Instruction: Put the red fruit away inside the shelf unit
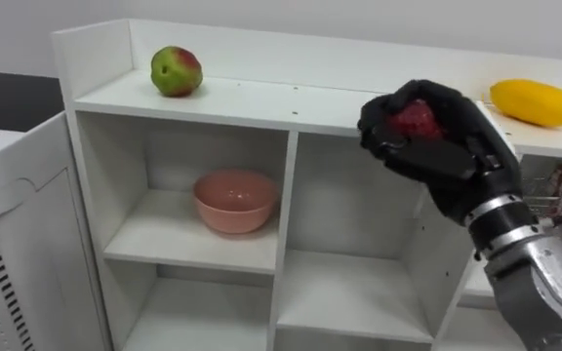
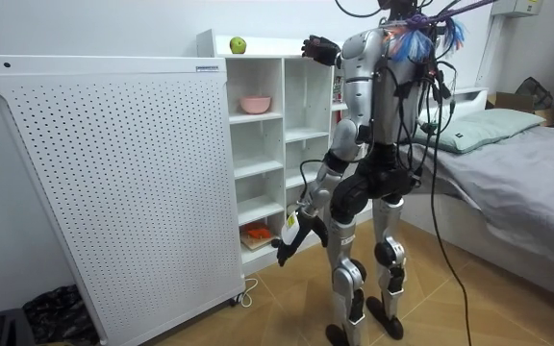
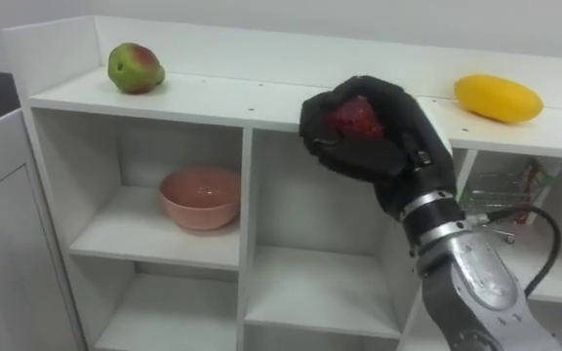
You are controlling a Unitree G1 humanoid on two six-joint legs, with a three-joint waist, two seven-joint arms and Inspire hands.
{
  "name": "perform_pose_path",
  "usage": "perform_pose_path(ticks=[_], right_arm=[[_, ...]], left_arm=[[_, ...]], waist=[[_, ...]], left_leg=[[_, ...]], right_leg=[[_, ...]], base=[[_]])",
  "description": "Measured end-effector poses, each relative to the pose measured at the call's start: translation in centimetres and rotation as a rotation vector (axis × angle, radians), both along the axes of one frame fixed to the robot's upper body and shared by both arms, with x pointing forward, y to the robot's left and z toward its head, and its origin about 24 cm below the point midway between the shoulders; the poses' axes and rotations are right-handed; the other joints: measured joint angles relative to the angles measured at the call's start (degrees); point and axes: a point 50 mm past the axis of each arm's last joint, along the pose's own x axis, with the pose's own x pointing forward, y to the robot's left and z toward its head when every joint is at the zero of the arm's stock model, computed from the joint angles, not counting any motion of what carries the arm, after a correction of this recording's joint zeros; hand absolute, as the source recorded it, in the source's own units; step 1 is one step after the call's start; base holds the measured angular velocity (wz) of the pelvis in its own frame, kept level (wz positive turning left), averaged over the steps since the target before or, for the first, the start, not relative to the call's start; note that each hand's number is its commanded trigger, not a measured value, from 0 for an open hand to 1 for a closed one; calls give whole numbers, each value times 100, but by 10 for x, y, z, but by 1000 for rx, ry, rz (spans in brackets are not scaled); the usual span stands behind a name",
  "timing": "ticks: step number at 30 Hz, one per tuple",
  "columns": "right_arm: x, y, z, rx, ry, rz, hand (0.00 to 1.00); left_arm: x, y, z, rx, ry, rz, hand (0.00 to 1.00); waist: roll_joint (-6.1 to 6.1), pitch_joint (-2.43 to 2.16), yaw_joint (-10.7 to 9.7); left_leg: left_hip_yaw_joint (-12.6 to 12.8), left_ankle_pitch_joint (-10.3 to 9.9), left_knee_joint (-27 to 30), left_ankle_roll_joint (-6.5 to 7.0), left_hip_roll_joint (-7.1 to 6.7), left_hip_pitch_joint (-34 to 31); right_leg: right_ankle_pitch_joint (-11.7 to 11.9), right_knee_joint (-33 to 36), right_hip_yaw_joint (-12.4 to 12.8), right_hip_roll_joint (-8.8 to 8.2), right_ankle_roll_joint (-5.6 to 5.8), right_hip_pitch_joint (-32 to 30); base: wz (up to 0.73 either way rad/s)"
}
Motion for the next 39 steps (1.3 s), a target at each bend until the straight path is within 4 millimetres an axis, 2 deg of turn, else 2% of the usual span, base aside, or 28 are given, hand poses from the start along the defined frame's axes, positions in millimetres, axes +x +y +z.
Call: perform_pose_path(ticks=[4,8,11,13,14,15,16,17,18,21,25,29,31,36,39], right_arm=[[-3,16,-3,-28,0,100,100],[-4,26,-19,42,67,182,100],[0,32,-42,113,168,197,100],[6,32,-72,181,295,168,100],[7,32,-78,190,322,158,100],[10,31,-92,210,380,135,100],[11,26,-108,256,451,109,100],[12,24,-115,282,483,96,100],[12,21,-127,311,536,69,100],[10,11,-151,333,632,3,100],[5,-13,-179,396,743,-123,100],[2,-25,-191,474,788,-184,100],[-1,-28,-199,548,823,-208,100],[2,-33,-200,733,833,-229,100],[3,-37,-198,835,823,-234,100]], left_arm=[[-3,0,-1,-1,12,3,0],[-4,-1,-2,-8,20,11,0],[1,-6,-3,-20,13,1,0],[8,-13,-4,-30,14,-46,0],[11,-14,-5,-33,12,-60,0],[18,-18,-5,-41,3,-77,0],[26,-22,-5,-53,-14,-71,0],[29,-23,-5,-60,-26,-57,0],[35,-26,-5,-78,-50,-25,0],[42,-34,-6,-112,-87,33,0],[53,-45,-7,-152,-138,82,0],[60,-53,-6,-196,-174,120,0],[66,-53,-4,-197,-193,120,0],[74,-56,-2,-211,-213,86,0],[73,-56,-3,-205,-207,59,0]], waist=[[42,14,26],[83,39,77],[120,33,83],[188,59,41],[209,68,39],[273,104,33],[317,100,34],[333,91,42],[438,115,41],[688,138,-35],[833,143,-48],[849,156,6],[856,183,9],[846,254,126],[819,281,132]], left_leg=[[9,0,22,0,52,-27],[4,-1,53,-1,52,-75],[-36,0,133,-1,56,-252],[-109,-1,266,0,48,-423],[-109,-1,305,1,48,-468],[-137,-1,398,2,48,-622],[-146,-1,511,3,46,-796],[-145,5,547,13,49,-883],[-142,10,637,22,47,-1065],[-131,61,747,86,5,-1397],[-72,176,785,153,-94,-1737],[24,242,945,213,-164,-2229],[67,252,994,231,-197,-2495],[201,343,1122,285,-268,-3090],[219,358,1270,295,-302,-3445]], right_leg=[[24,-5,-33,-7,-10,-5],[32,-4,-62,-1,-21,-5],[53,25,-110,-10,-31,-134],[54,122,-171,-40,-32,-253],[54,143,-180,-47,-32,-305],[53,211,-223,-64,-32,-427],[53,300,-227,-82,-33,-600],[52,368,-233,-91,-33,-704],[52,482,-263,-116,-33,-892],[49,720,-301,-205,-38,-1267],[11,1088,-263,-360,-45,-1772],[6,1457,-125,-474,-49,-2414],[-2,1643,-70,-540,-59,-2745],[-14,1975,-27,-672,-81,-3481],[-41,2153,0,-755,-113,-3862]], base=[[0],[1],[7],[16],[16],[12],[9],[4],[0],[0],[-4],[-12],[0],[-5],[1]])
